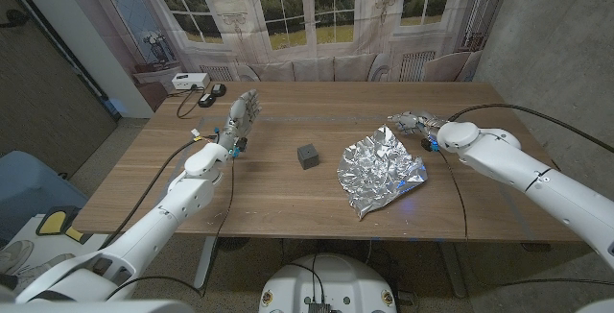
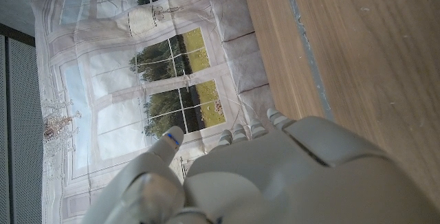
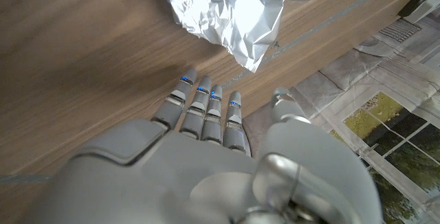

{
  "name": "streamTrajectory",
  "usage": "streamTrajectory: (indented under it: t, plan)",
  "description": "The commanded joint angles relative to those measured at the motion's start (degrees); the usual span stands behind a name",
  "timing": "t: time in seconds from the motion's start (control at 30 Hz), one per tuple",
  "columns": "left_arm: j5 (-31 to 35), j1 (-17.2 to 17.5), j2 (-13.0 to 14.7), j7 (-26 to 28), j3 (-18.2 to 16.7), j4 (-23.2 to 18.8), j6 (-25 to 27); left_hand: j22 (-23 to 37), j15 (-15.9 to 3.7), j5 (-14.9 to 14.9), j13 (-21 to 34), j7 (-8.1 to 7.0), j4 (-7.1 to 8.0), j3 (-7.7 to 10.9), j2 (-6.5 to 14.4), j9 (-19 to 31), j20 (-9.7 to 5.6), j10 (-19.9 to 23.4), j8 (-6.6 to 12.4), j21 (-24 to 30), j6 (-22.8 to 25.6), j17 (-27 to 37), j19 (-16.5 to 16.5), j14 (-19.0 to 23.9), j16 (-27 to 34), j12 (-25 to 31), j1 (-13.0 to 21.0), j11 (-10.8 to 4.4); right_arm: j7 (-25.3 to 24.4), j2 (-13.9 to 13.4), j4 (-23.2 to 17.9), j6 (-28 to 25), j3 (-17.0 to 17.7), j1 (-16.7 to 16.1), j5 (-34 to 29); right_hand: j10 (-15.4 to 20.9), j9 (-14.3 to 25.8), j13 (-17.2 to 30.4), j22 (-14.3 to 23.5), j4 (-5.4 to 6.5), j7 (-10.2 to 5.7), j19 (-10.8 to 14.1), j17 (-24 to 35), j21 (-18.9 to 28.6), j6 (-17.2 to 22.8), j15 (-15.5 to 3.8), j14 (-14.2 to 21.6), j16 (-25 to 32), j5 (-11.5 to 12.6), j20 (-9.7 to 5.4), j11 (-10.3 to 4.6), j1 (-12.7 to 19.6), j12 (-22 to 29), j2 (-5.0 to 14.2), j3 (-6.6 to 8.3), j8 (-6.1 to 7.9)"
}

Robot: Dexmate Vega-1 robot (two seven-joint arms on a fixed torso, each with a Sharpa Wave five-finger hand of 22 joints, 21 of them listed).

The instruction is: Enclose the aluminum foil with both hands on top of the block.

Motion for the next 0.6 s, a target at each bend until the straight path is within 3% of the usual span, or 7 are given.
streamTrajectory:
  t: [0.03, 0.33, 0.6]
  plan:
    - [-0.32, -0.26, -0.11, -0.47, -0.24, 0.8, -0.31, 0.13, 0.39, 0.34, 0.18, 0.19, -0.22, 0.41, 4.64, 0.24, 0.13, -5.75, -0.08, 0.1, -3.33, 0.14, 0.24, -7.13, -0.06, 0.11, 0.22, 0.22, 4.49, -0.37, -0.93, -7.8, -5.4, 5.96, -4.81, 0.18, 0.34, 0.25, 0.32, 0.29, 0.08, 0.25, 0.46, 0.1, 0.76, -0.29, 0.19, 0.27, 0.1, 0.04, -0.12, 0.39, 0.07, -0.3, 0.09, 0.22]
    - [-0.61, -0.61, -0.35, -0.78, -0.36, 1.69, -0.4, 0.13, 0.39, 0.35, 0.18, 0.23, -0.21, 0.46, 4.66, 0.24, 0.05, -5.85, -0.19, 0.03, -3.37, 0.14, 0.21, -7.2, -0.14, -0.01, 0.22, 0.25, 8.91, -0.04, -0.52, -9.98, -8.14, 9.42, -6.79, 3.5, 0.48, 0.9, 0.41, 0.45, 0.13, 0.43, 2.58, -0.03, 4.72, -0.86, 2.69, 2.57, 0.36, -0.25, 0.29, 0.99, 1.49, -0.05, -0.06, 1.07]
    - [-0.78, -0.98, -0.66, -1.07, -0.41, 2.37, -0.63, 0.12, 0.38, 0.35, 0.19, 0.21, -0.21, 0.51, 4.68, 0.25, 0.11, -5.85, -0.27, -0.02, -3.37, 0.15, 0.22, -7.21, -0.19, -0.09, 0.24, 0.36, 12.6, 0.29, -0.5, -13.47, -11.99, 13.13, -10.09, 3.72, 0.52, 1.17, 0.45, 0.35, 0.12, 1.17, 3.59, 0.18, 4.54, -1.37, 3.26, 3.5, 0.47, -0.44, 0.15, 1.48, 1.67, 0.09, -0.01, 0.71]
